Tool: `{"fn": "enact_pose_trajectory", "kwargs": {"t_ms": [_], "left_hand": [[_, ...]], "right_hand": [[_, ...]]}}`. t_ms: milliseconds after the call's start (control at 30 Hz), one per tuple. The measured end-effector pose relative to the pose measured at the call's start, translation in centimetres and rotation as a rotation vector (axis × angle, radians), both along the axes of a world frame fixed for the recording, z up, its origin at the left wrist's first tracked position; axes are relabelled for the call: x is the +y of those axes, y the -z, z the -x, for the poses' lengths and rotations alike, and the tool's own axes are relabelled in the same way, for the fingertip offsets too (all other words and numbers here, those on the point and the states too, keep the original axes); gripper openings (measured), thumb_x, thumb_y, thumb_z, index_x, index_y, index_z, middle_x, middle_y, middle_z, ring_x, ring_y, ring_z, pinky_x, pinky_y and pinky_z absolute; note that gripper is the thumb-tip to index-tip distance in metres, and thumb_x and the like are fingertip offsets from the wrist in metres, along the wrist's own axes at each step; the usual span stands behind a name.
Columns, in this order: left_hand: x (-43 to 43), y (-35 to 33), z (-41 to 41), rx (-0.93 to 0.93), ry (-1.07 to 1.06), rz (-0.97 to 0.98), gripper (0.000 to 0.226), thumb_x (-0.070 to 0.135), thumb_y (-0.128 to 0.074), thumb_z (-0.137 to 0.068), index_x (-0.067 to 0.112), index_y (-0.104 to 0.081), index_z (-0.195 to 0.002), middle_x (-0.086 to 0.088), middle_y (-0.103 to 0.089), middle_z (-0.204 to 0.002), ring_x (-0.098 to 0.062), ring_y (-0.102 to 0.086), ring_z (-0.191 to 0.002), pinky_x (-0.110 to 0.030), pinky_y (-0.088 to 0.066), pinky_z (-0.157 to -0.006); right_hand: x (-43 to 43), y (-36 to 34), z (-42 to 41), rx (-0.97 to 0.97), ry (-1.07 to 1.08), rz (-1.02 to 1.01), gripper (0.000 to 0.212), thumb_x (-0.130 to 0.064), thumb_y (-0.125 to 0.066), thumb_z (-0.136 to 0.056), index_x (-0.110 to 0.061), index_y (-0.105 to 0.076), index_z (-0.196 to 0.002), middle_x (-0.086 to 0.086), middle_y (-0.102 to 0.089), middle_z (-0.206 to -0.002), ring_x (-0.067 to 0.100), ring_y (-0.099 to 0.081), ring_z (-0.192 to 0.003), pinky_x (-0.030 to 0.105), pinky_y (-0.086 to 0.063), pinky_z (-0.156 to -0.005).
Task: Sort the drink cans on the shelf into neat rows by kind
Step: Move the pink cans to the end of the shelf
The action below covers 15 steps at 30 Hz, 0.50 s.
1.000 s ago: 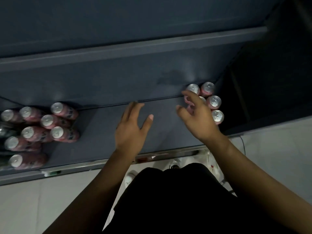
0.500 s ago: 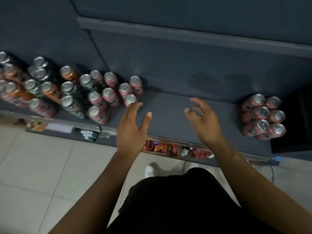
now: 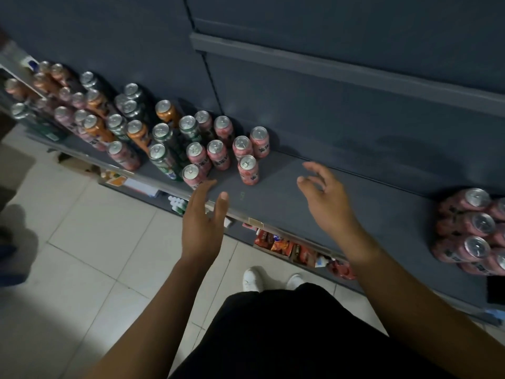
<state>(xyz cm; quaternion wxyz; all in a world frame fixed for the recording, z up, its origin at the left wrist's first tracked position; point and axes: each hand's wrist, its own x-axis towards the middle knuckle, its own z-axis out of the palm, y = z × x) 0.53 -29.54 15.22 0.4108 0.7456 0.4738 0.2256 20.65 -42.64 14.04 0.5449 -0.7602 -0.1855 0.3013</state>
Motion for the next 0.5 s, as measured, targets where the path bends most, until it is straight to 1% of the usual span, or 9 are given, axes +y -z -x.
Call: {"fn": "enact_pose_trajectory", "kwargs": {"t_ms": [33,67,167,200,267,333,433,467,500], "left_hand": [[0.2,0.1,-0.1,-0.003,-0.011,0.012,0.045,0.058,-0.047,-0.100,0.036,-0.053,-0.139,0.007,-0.060,-0.136,-0.005,-0.058,-0.116,-0.031,-0.051,-0.093],[0.4,0.3,-0.1,-0.012,-0.025,0.030,0.043,0.055,-0.047,-0.101,0.034,-0.053,-0.139,0.007,-0.062,-0.134,-0.010,-0.058,-0.118,-0.030,-0.050,-0.094],[1.2,0.7,-0.3,-0.038,-0.059,0.080,0.040,0.047,-0.046,-0.105,0.026,-0.055,-0.138,0.004,-0.064,-0.128,-0.009,-0.060,-0.113,-0.017,-0.045,-0.085],[1.6,0.8,-0.2,-0.047,-0.060,0.083,0.041,0.049,-0.045,-0.105,0.025,-0.055,-0.137,0.002,-0.065,-0.126,-0.011,-0.061,-0.112,-0.016,-0.045,-0.084],[2.7,1.0,0.1,-0.072,-0.056,0.078,0.043,0.053,-0.042,-0.105,0.023,-0.057,-0.133,0.000,-0.066,-0.120,-0.014,-0.062,-0.107,-0.022,-0.048,-0.085],[4.2,1.3,0.5,-0.083,-0.064,0.078,0.040,0.049,-0.041,-0.106,0.021,-0.059,-0.129,0.002,-0.066,-0.115,-0.010,-0.060,-0.103,-0.022,-0.047,-0.084],[7.4,2.3,0.8,-0.057,-0.079,0.097,0.042,0.043,-0.042,-0.106,0.014,-0.059,-0.131,0.001,-0.066,-0.119,-0.001,-0.056,-0.102,-0.005,-0.042,-0.080],[8.6,3.0,1.0,-0.048,-0.077,0.100,0.044,0.044,-0.042,-0.106,0.013,-0.059,-0.133,-0.001,-0.066,-0.122,-0.003,-0.056,-0.104,0.000,-0.040,-0.079],[9.8,3.6,1.1,-0.042,-0.069,0.110,0.046,0.045,-0.042,-0.106,0.012,-0.058,-0.134,-0.004,-0.066,-0.124,-0.005,-0.057,-0.105,0.001,-0.039,-0.078]], "right_hand": [[0.2,0.0,-0.1,0.004,-0.013,0.002,0.022,-0.035,-0.063,-0.096,-0.052,-0.059,-0.108,-0.009,-0.062,-0.133,0.004,-0.055,-0.128,0.026,-0.046,-0.098],[0.4,0.1,-0.3,0.006,-0.020,0.003,0.022,-0.035,-0.063,-0.097,-0.050,-0.058,-0.112,-0.010,-0.062,-0.133,0.004,-0.054,-0.128,0.024,-0.046,-0.096],[1.2,0.5,-0.4,0.024,-0.022,0.009,0.024,-0.033,-0.062,-0.098,-0.046,-0.058,-0.118,-0.009,-0.063,-0.132,0.004,-0.055,-0.126,0.013,-0.042,-0.085],[1.6,0.7,-0.3,0.030,-0.022,0.011,0.024,-0.032,-0.062,-0.098,-0.045,-0.059,-0.119,-0.010,-0.063,-0.132,0.004,-0.055,-0.126,0.012,-0.041,-0.083],[2.7,1.2,-0.2,0.045,-0.016,0.015,0.024,-0.031,-0.063,-0.098,-0.043,-0.060,-0.119,-0.012,-0.063,-0.131,0.005,-0.056,-0.126,0.013,-0.041,-0.084],[4.0,2.0,0.1,0.053,-0.010,0.023,0.024,-0.030,-0.064,-0.098,-0.042,-0.061,-0.118,-0.016,-0.063,-0.129,0.006,-0.057,-0.125,0.017,-0.043,-0.088],[6.6,3.2,0.2,0.065,-0.005,0.043,0.025,-0.030,-0.063,-0.098,-0.040,-0.061,-0.121,-0.021,-0.063,-0.125,0.003,-0.058,-0.123,0.020,-0.044,-0.093],[7.6,3.5,0.2,0.065,-0.004,0.053,0.026,-0.030,-0.063,-0.098,-0.039,-0.062,-0.123,-0.023,-0.063,-0.122,0.002,-0.058,-0.121,0.017,-0.044,-0.091],[8.6,3.9,0.2,0.061,0.001,0.068,0.027,-0.029,-0.063,-0.099,-0.036,-0.062,-0.124,-0.025,-0.063,-0.120,0.000,-0.058,-0.118,0.014,-0.043,-0.088]]}}
